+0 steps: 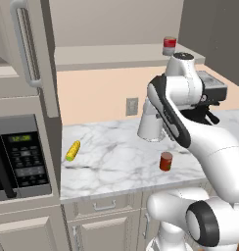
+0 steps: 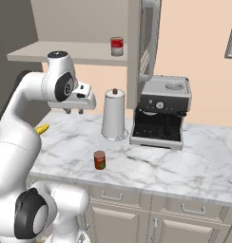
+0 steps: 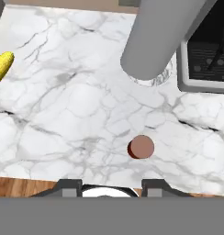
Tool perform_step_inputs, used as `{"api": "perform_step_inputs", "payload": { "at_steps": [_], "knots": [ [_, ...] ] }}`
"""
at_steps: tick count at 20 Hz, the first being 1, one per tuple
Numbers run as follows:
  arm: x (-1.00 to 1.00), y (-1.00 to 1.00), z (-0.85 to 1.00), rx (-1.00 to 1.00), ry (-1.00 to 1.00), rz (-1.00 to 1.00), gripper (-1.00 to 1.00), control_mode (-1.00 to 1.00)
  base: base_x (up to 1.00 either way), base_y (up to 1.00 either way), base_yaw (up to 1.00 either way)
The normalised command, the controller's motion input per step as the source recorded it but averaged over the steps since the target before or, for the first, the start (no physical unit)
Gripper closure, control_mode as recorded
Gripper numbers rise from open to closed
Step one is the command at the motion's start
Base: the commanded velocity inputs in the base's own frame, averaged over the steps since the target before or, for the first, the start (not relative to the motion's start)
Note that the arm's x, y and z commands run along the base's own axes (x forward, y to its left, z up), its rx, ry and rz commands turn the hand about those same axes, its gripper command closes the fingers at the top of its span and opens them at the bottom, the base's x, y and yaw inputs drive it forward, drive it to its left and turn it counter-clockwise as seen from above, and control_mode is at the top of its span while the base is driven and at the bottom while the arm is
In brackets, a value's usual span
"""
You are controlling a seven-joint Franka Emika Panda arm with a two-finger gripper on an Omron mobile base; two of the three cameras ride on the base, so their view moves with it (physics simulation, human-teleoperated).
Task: Restock the canned food cabinet by taking the new fresh canned food from the counter and placing it in the cabinet. Then, take the old canned food from the cabinet and place it on the counter.
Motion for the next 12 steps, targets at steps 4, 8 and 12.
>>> {"api": "perform_step_inputs", "payload": {
  "at_steps": [4,8,12],
  "knots": [
    [0.00,-0.46,-0.39,0.00,0.08,-0.14,-1.00,-1.00,0.00,0.00,0.00],
    [-0.01,-0.57,-0.93,0.00,0.15,-0.23,-1.00,-1.00,0.00,0.00,0.00],
    [-0.02,-0.35,-0.95,0.00,0.17,-0.20,-1.00,-1.00,0.00,0.00,0.00]
  ]
}}
